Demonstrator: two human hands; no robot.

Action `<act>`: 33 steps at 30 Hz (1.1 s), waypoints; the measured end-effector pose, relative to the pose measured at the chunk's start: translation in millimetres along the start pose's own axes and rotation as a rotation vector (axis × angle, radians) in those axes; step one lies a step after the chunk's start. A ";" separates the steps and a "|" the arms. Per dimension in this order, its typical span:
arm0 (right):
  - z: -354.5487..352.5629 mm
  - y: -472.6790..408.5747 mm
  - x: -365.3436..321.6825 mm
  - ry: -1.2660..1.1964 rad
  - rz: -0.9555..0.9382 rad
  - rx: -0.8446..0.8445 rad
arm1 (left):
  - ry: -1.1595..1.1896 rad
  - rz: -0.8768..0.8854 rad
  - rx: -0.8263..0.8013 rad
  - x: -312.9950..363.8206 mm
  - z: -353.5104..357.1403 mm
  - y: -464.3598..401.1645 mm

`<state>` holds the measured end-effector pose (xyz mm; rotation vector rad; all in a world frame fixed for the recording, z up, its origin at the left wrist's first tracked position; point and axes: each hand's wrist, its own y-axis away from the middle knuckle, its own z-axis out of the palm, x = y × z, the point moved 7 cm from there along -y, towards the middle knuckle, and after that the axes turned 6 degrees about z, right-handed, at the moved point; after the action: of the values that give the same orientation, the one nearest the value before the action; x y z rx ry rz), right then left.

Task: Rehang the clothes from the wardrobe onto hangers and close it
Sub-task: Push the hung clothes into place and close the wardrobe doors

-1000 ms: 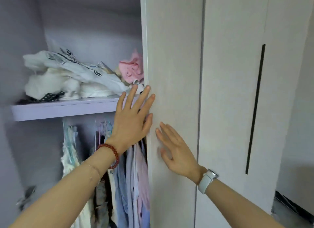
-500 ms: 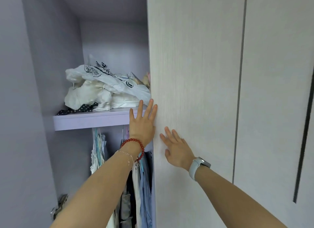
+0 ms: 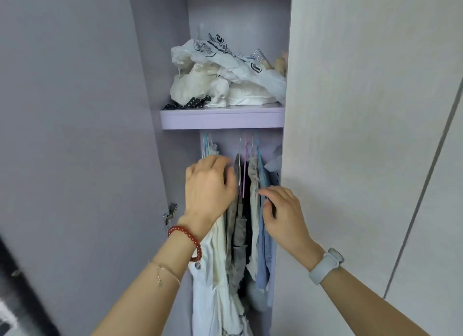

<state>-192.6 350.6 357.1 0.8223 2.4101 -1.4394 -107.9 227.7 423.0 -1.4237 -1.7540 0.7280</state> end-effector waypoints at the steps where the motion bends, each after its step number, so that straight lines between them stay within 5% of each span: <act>1: 11.4 12.0 -8.0 -0.049 0.013 -0.031 | -0.029 -0.012 0.008 -4.8 -13.7 14.8; 10: 98.5 82.5 -108.8 -0.311 -0.084 -0.357 | -0.516 0.037 0.316 -40.0 -145.4 140.9; 13: 112.8 96.1 -135.2 -0.347 -0.108 -0.437 | -0.609 -0.080 0.377 -65.9 -167.7 166.8; 18: 122.4 107.8 -154.5 -0.367 -0.130 -0.512 | -0.122 -0.513 0.338 -116.1 -158.1 193.0; 22: 118.8 111.3 -148.3 -0.361 -0.124 -0.510 | -0.144 -0.560 0.370 -116.8 -153.8 191.2; 27: 110.1 111.6 -130.7 -0.352 -0.083 -0.488 | -0.170 -0.506 0.446 -99.4 -151.8 190.9; 33: 86.8 112.0 -104.1 -0.390 -0.042 -0.434 | -0.013 -0.185 0.362 -42.2 -113.5 190.7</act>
<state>-52.5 280.0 277.8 0.3525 2.3078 -0.9218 95.2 225.3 324.2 -1.0026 -1.6374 0.9009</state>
